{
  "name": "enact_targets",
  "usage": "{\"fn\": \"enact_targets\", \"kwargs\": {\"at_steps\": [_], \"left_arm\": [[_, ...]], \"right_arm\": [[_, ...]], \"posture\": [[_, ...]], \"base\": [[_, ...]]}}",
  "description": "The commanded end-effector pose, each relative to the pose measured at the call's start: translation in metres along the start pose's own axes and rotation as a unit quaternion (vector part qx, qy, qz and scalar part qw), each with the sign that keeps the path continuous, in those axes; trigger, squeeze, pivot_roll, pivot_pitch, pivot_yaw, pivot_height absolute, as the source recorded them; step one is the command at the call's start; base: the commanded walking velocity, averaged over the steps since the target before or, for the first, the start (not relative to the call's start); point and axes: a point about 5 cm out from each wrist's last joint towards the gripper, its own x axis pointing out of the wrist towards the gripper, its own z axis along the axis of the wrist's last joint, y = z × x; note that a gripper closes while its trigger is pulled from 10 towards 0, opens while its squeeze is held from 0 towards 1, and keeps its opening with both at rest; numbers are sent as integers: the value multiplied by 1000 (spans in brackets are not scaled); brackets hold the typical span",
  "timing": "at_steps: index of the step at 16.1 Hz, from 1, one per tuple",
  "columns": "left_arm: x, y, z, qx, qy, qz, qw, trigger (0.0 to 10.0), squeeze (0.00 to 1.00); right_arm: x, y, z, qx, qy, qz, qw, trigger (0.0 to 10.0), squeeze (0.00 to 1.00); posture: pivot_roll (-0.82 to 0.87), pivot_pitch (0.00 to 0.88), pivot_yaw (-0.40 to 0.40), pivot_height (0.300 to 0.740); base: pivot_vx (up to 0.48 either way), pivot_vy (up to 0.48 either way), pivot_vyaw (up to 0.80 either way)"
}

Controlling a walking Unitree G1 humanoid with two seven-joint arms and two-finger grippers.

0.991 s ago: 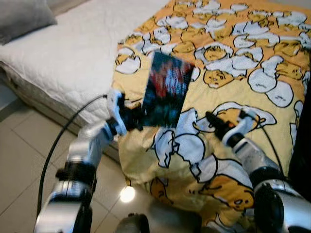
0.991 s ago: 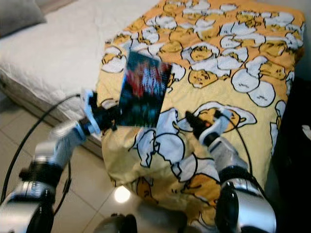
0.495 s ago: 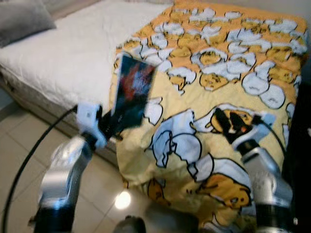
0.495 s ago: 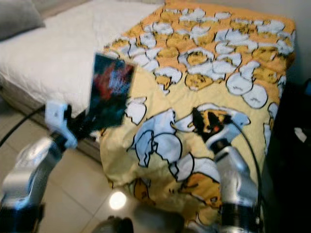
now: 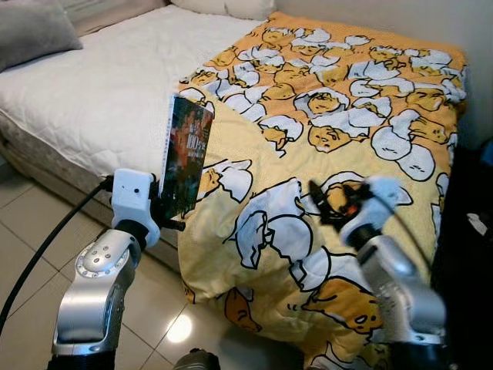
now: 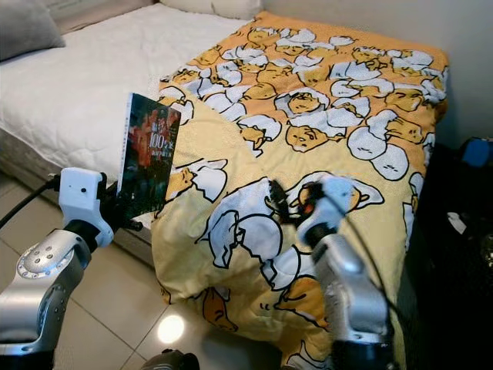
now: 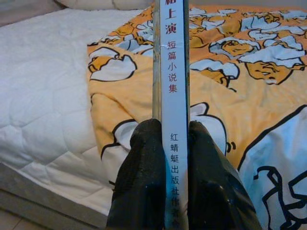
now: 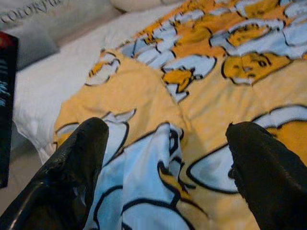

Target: Clean up the room

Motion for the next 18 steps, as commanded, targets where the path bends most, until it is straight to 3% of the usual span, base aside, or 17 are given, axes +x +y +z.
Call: {"fn": "enact_targets", "kwargs": {"at_steps": [1, 3, 6, 18], "left_arm": [[-2, -2, 10, 16, -17, -1, 1000, 10000, 0], [0, -4, 10, 29, -5, -8, 1000, 10000, 0], [2, -4, 10, 36, 3, -7, 999, 10000, 0], [3, -1, 12, 48, 16, -7, 999, 10000, 0]], "right_arm": [[1, 1, 7, -10, -2, -9, 1000, 10000, 0], [3, 2, 9, -15, -1, -16, 1000, 10000, 0], [4, 3, 2, -18, 23, -29, 999, 10000, 0], [3, 3, -2, -23, 43, -46, 998, 10000, 0]], "posture": [[-30, 0, 30, 740], [-33, 0, 39, 740], [-31, 0, 45, 740], [-29, 0, 41, 740]], "base": [[0, 0, 0], [0, 0, 0], [0, 339, -777], [0, 458, -715]]}}
